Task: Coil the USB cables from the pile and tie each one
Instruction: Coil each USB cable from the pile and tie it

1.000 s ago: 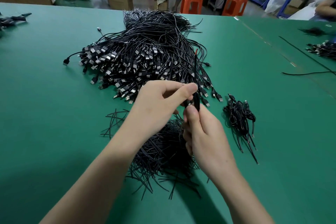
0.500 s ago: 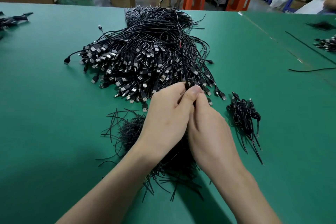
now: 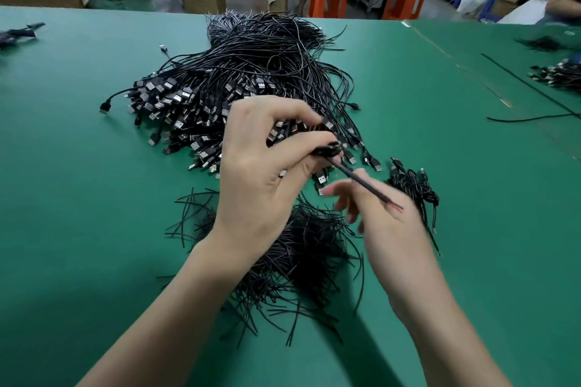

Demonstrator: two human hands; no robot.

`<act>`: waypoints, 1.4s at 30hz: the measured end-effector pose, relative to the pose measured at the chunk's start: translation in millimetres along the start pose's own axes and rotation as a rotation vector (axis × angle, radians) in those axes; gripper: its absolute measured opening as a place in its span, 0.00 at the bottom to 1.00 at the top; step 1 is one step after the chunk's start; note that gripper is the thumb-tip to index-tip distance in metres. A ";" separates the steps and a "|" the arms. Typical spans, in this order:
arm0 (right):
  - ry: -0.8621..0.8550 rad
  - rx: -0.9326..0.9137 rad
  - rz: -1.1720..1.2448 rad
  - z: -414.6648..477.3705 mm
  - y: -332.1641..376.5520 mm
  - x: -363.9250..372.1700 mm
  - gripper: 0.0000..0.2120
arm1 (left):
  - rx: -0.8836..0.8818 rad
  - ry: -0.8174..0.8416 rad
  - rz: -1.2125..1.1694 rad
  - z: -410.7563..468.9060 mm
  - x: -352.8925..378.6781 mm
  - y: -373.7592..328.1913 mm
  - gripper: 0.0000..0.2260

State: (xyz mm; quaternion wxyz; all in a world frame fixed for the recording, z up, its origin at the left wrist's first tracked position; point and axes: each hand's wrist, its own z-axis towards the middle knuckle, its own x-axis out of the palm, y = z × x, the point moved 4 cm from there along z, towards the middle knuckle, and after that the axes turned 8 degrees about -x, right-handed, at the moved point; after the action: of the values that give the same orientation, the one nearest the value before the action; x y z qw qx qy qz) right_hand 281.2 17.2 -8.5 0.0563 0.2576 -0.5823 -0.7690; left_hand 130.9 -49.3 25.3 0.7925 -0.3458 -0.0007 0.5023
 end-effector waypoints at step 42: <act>0.370 -0.174 0.263 56.7 31.7 32.2 0.21 | -0.720 0.317 -0.791 4.4 23.3 37.5 0.13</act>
State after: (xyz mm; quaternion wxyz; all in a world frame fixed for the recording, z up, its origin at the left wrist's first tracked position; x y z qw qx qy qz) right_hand 220.5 43.9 20.9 0.2836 0.3101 -0.5221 -0.7421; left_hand 111.0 -18.7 0.0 0.7429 -0.6394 -0.1828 0.0764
